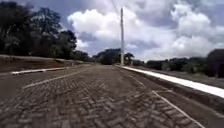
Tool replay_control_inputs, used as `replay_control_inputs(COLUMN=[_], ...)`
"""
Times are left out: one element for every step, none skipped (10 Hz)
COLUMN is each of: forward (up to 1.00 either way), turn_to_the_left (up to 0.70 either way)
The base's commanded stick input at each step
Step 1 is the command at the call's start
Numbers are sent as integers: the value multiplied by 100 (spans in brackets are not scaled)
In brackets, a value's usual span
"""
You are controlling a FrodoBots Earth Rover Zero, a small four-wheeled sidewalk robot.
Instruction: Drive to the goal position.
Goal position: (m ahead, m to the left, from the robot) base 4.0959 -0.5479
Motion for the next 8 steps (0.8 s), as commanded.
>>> replay_control_inputs(forward=[100,100,100,100,100,100,100,100], turn_to_the_left=[0,0,0,0,0,0,0,0])
